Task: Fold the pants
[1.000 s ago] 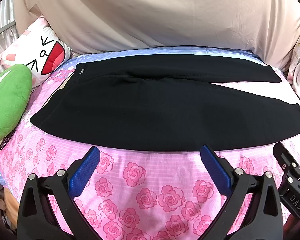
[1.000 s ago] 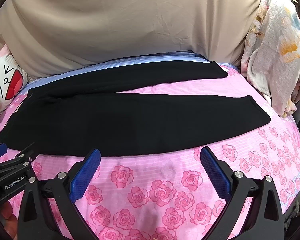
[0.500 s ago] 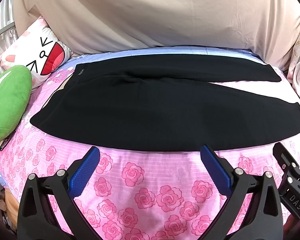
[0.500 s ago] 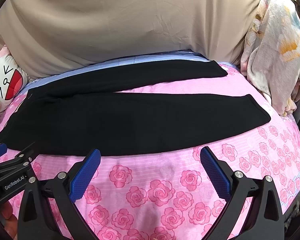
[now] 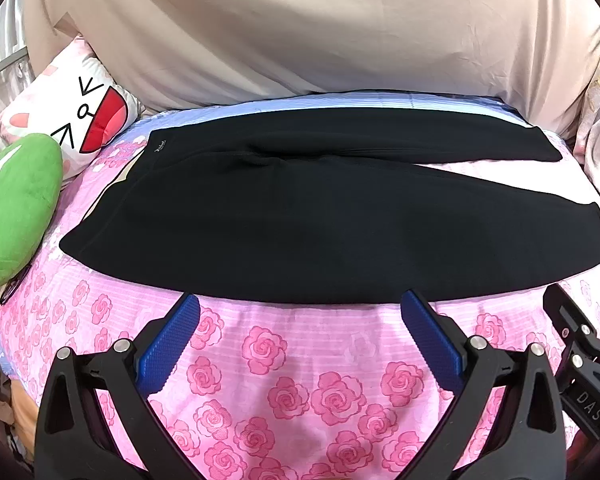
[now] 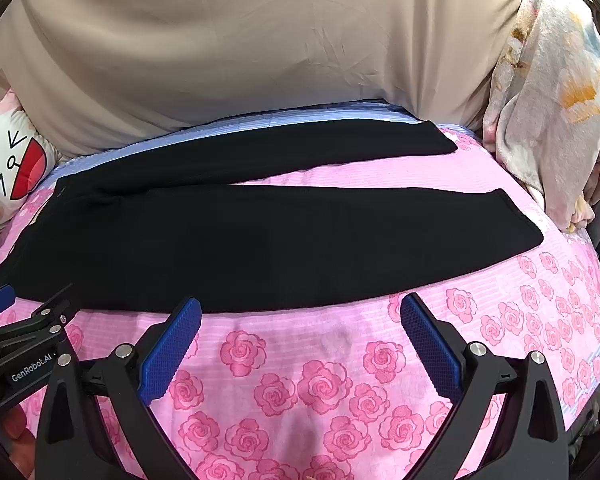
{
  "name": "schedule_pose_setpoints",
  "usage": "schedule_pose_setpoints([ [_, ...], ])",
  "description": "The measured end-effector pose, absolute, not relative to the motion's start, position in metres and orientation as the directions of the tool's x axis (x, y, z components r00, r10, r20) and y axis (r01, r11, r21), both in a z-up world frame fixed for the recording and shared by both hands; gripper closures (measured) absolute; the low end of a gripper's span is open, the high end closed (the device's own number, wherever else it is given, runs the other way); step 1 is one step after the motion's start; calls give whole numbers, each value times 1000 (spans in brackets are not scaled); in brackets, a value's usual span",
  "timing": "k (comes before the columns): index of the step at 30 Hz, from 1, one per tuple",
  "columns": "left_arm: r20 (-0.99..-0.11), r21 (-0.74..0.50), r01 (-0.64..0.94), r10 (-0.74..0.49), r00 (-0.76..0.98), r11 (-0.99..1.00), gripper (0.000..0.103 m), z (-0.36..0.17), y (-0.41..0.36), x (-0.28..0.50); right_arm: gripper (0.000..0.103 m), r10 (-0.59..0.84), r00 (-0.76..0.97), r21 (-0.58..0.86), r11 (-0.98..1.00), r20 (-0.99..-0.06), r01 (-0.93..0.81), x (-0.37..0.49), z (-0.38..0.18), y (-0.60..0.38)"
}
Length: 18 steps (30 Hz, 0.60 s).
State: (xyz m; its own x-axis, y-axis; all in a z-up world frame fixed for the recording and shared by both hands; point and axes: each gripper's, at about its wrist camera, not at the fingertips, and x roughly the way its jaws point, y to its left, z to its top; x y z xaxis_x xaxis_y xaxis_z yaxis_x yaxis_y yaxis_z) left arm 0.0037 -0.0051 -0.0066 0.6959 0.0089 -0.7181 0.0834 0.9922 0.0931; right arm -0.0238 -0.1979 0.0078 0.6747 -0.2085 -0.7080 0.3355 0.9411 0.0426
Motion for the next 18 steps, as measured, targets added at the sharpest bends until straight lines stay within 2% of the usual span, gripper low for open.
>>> schedule_pose_setpoints([
  [18,-728,104,89,15,685,991,5,-10,-19,15,5,-209,667,40,940,-715,338,-17,1,-204],
])
